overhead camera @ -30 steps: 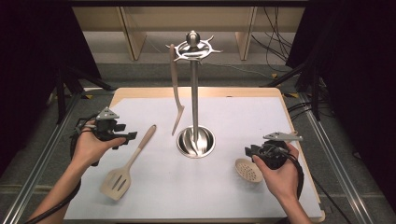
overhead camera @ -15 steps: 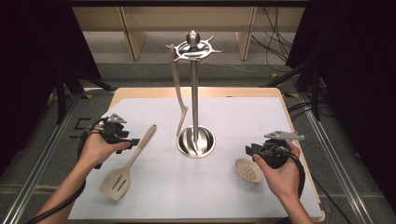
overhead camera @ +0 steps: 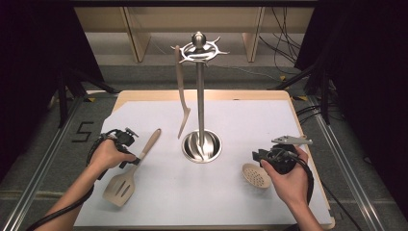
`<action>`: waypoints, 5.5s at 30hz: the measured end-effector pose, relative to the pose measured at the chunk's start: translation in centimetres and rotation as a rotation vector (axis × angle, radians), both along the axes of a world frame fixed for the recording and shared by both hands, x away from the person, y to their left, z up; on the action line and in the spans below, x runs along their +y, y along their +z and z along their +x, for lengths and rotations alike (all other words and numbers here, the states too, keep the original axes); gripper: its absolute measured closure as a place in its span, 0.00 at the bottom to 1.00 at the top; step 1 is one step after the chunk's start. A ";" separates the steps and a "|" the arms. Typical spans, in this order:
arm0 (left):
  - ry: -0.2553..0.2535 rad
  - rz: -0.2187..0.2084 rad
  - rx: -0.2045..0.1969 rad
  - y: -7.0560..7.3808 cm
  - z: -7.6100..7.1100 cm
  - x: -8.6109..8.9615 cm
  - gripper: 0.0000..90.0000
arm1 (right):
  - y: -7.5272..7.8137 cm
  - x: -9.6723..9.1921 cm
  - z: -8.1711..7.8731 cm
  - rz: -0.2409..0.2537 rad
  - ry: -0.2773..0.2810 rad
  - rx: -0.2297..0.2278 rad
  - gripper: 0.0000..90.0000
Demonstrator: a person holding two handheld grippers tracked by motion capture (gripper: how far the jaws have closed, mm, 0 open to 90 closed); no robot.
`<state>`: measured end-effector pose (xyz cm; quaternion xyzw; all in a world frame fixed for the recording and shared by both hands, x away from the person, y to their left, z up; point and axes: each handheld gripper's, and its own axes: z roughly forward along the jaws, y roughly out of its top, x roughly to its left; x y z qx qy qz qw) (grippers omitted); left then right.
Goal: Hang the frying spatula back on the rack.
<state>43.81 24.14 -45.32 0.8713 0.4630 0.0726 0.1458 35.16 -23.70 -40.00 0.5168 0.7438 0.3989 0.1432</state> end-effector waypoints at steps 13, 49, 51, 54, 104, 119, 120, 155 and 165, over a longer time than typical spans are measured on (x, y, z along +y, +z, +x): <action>-0.006 0.076 0.088 -0.7 1.1 -1.7 0.68 | 0.1 0.0 0.1 -0.008 0.017 -0.009 0.77; 0.042 -0.259 -0.159 1.1 -2.3 1.6 0.87 | 0.1 0.4 -0.1 0.019 -0.002 0.008 0.77; 0.031 -0.305 -0.216 1.7 -3.2 1.5 0.87 | 0.2 0.2 0.0 0.001 0.020 -0.024 0.77; 0.032 -0.352 -0.273 2.0 -3.9 1.4 0.87 | 0.2 0.2 0.1 0.003 0.021 -0.027 0.77; -0.197 -0.753 -0.692 10.1 -8.1 -5.0 0.87 | 1.7 3.8 -0.3 0.023 0.121 -0.109 0.76; -0.236 -0.768 -0.712 11.9 -7.2 -5.5 0.87 | 1.4 3.5 0.0 0.006 0.130 -0.106 0.76; -0.238 -0.771 -0.710 12.0 -7.2 -5.5 0.87 | 1.4 3.5 0.0 0.010 0.129 -0.099 0.76; -0.280 -0.769 -0.695 14.0 -5.2 -6.7 0.87 | 1.5 3.7 -0.2 0.024 0.116 -0.080 0.76; -0.282 -0.765 -0.698 14.0 -4.6 -7.1 0.87 | 1.4 3.3 0.1 0.004 0.129 -0.106 0.76</action>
